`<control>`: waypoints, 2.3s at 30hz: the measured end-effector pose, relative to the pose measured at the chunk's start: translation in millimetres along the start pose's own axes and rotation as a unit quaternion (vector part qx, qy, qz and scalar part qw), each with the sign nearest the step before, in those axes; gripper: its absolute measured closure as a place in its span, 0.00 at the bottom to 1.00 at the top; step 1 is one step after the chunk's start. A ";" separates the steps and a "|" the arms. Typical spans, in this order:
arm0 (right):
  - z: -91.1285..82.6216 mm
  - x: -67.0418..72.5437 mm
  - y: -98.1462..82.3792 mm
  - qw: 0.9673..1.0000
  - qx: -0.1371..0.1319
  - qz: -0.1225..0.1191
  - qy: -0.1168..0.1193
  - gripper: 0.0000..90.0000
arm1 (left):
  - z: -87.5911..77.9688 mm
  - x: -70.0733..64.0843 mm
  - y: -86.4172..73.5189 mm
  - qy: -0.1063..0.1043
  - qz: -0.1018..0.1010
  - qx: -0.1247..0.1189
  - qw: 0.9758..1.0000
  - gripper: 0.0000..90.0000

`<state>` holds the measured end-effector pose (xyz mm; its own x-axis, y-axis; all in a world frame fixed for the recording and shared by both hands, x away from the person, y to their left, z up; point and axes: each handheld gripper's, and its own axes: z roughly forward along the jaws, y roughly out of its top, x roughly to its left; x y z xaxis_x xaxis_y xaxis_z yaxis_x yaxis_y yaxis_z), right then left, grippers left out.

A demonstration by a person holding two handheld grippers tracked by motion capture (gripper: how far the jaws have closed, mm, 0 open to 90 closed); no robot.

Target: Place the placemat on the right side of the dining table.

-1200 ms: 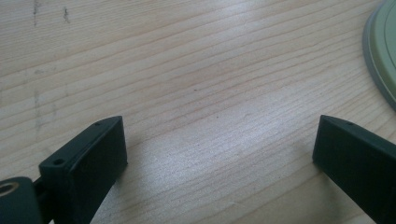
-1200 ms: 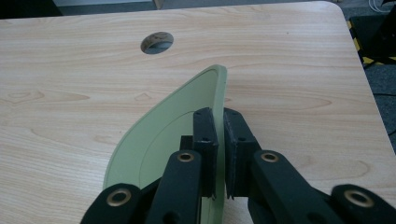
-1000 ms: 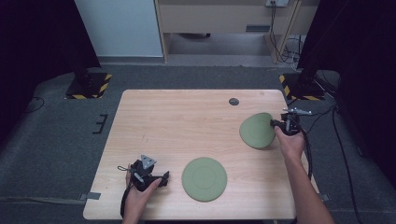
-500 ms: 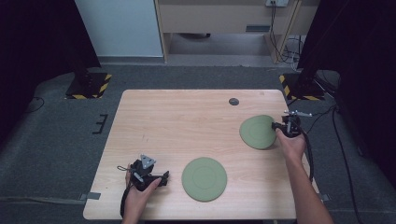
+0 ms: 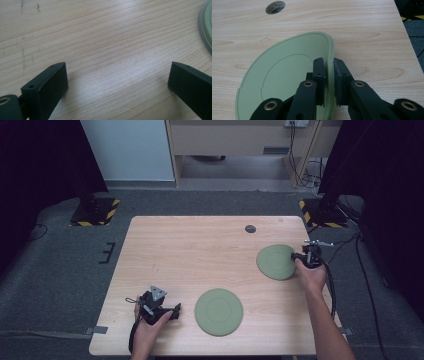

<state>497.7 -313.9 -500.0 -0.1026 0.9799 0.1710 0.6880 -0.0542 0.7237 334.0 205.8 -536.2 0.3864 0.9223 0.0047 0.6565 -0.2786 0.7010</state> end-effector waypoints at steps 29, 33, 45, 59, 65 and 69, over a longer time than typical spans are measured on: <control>7.2 -10.3 -8.1 1.000 -0.005 0.012 -0.016 0.65 | -0.6 -1.4 -0.6 0.001 0.000 0.001 1.000 0.02; 3.8 -6.0 -4.3 1.000 -0.014 0.010 -0.014 0.54 | -0.7 -1.5 -0.7 0.000 0.001 0.001 1.000 0.02; -7.3 6.5 3.4 0.999 -0.042 0.012 0.009 0.28 | -0.8 -1.5 -0.8 -0.001 0.001 0.001 1.000 0.02; -22.1 26.6 4.8 0.998 -0.036 -0.025 0.038 0.12 | -0.7 -1.4 -0.7 -0.002 0.002 0.001 1.000 0.02; -31.8 32.5 5.6 0.997 -0.042 -0.032 0.050 0.11 | -0.6 -1.3 -0.6 -0.002 0.002 0.001 1.000 0.02; -37.4 36.0 4.8 0.997 -0.044 -0.039 0.054 0.10 | -0.6 -1.3 -0.6 -0.002 0.003 0.002 1.000 0.02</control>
<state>470.4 -286.1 -465.4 -0.2335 0.9557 0.1794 0.6097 0.0002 0.7927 332.7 204.9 -536.2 0.3929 0.9196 0.0047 0.6566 -0.2841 0.6987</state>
